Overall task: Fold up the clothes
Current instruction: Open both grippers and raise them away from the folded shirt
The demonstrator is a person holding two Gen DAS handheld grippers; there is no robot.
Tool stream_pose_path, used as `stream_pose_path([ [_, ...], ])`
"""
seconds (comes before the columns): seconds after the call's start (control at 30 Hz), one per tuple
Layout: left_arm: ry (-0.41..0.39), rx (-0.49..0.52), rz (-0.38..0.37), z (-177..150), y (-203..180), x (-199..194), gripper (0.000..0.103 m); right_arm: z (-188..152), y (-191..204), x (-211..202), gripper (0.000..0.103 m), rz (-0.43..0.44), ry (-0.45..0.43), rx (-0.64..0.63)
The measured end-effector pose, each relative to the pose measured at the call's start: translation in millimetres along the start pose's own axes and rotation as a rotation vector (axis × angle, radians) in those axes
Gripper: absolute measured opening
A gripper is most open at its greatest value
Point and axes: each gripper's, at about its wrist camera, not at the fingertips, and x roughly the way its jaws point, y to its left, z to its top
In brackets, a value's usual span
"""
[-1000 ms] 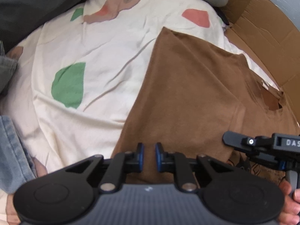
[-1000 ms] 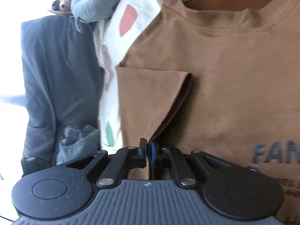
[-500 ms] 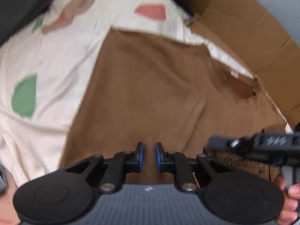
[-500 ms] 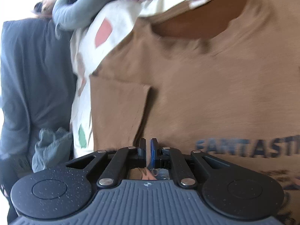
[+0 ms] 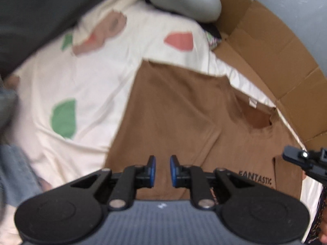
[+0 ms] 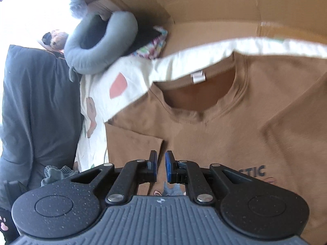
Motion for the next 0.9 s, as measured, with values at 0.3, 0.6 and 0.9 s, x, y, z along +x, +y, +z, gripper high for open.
stream_pose_path([
  [0.3,-0.035,-0.005,0.081,28,-5,-88,0.041,20,40,-96,0.03,-0.073,-0.034,-0.052],
  [0.6,-0.044,0.012,0.09,43,-22,-179,0.053,38,71,-209,0.041,-0.115,-0.097,-0.079],
  [0.9,-0.052,0.043,0.091,44,-31,-252,0.063,43,101,-317,0.044,-0.164,-0.163,-0.095],
])
